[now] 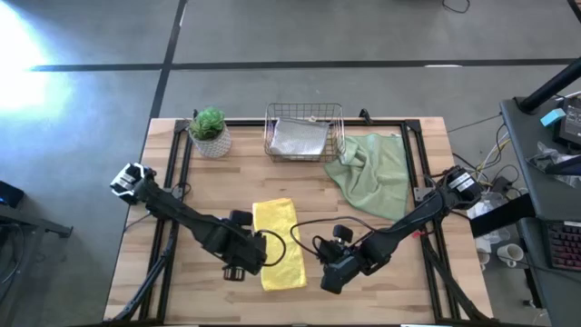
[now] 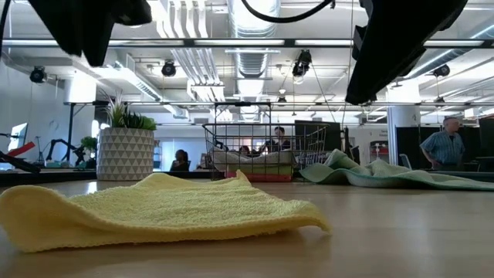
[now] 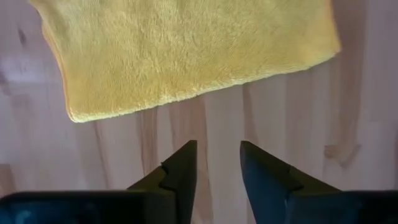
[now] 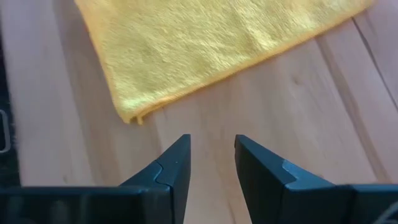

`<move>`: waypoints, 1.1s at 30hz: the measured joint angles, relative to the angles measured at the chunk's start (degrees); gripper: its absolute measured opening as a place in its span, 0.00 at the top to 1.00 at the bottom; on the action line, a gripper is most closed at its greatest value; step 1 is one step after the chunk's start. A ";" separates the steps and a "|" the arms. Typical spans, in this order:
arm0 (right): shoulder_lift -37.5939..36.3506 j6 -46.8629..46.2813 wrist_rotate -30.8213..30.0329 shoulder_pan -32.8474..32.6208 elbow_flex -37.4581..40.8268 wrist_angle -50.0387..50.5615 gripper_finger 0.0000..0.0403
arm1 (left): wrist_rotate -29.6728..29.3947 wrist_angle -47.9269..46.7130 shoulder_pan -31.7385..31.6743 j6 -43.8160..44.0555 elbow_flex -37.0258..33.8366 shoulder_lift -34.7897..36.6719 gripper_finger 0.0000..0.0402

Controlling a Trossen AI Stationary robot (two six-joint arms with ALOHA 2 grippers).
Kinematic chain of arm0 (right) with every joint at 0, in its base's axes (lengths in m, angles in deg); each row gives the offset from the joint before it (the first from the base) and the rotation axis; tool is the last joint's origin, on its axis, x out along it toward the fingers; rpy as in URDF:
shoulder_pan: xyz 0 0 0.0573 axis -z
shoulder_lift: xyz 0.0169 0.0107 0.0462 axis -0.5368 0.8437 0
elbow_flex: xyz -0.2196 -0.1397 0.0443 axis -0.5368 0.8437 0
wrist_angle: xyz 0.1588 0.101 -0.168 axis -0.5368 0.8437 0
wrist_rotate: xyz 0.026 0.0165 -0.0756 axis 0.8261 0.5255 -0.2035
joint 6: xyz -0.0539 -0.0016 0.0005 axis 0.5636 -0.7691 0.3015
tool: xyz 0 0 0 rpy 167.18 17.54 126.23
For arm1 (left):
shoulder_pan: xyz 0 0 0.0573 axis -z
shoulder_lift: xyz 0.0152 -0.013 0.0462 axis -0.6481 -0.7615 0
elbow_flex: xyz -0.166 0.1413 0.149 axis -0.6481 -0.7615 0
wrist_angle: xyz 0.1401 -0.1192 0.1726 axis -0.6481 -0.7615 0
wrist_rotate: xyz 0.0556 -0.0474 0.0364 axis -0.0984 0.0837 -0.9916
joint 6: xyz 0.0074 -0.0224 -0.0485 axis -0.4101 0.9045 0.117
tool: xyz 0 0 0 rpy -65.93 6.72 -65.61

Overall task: Fold microfiber towels
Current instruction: Fold the yellow towel

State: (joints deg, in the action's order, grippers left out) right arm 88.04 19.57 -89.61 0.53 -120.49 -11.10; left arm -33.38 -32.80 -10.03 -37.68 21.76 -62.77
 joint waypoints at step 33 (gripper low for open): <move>14.14 31.48 6.47 -0.61 -6.33 -20.63 0.58 | -10.04 58.02 12.89 0.95 -28.20 1.09 0.72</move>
State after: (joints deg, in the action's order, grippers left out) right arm 102.18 51.05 -83.14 -0.07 -126.81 -31.73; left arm -43.43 25.22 2.86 -36.73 -6.45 -61.68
